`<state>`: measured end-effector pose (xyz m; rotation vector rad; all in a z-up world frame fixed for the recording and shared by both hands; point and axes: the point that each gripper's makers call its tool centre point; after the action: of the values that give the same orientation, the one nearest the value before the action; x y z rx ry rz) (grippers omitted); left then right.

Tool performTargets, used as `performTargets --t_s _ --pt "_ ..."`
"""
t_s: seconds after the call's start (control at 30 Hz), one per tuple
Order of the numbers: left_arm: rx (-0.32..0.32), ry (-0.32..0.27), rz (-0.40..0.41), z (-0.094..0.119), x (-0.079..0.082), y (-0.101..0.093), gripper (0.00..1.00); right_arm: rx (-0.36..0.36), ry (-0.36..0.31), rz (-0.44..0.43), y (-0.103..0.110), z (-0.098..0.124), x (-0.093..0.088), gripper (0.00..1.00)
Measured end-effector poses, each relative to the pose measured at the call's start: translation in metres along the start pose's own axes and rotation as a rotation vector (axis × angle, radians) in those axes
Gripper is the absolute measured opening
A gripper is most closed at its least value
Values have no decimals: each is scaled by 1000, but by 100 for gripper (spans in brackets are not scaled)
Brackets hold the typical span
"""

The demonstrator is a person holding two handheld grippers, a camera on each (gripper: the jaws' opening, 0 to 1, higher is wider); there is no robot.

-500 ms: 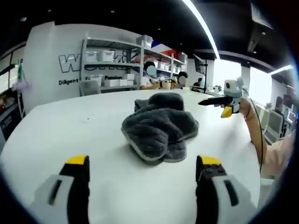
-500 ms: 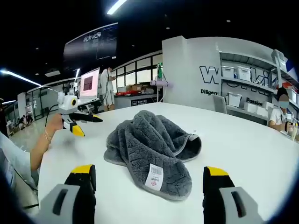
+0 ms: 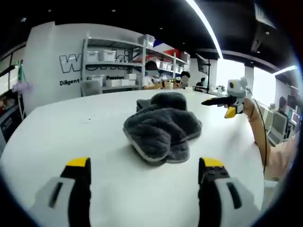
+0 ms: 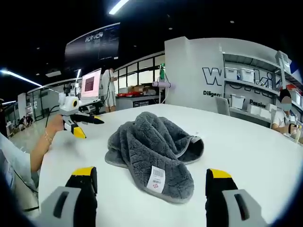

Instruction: Fold the towel on the table until its edges align and the towel forms a compact rectangular stack.

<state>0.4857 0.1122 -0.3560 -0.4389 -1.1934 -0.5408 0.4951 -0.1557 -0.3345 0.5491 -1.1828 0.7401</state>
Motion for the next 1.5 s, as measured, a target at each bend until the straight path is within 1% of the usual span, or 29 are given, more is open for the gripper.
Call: performTargets --t_s 0.23,0.3,0.5,0.6,0.9,1.0,1.1,1.23,1.33,1.4,1.5 --pt "-2 4 3 0 -1 0 99 -19 -4 -1 -1 0 -1 99" --pt "-1 2 7 1 -1 1 99 -30 -16 -4 -6 0 2 99" --pt "-1 -10 18 2 1 2 99 -60 -41 -24 -10 1 4 99" --pt "0 -14 21 3 1 2 99 -62 -54 -37 -12 1 6 99" --pt "3 -18 26 4 3 5 98 -65 -59 -40 -12 1 9 97" --pt "5 -19 34 4 3 7 98 -69 -63 -33 -15 0 10 99" --pt "8 -14 45 4 2 9 97 -76 -75 -43 -16 -1 11 99" --pt "11 -18 55 5 0 8 97 -105 -82 -42 -22 0 12 96" --pt "16 -19 60 6 -1 8 97 -146 -96 -34 -32 4 15 93" --pt "18 -12 56 5 -2 8 97 -166 -105 -39 -36 6 17 93" --pt "15 -4 46 5 -4 4 97 -176 -102 -30 -40 7 17 90"
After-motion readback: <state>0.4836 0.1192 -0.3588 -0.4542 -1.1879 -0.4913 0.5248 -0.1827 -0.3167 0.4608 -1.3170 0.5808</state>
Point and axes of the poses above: the point that each gripper's makers call its tool centre point, and the gripper's own axes: z roughly backward along the fingers, y roughly to its left, x roughly out of its top, and after that the axes turned 2 degrees about -y, right-handed
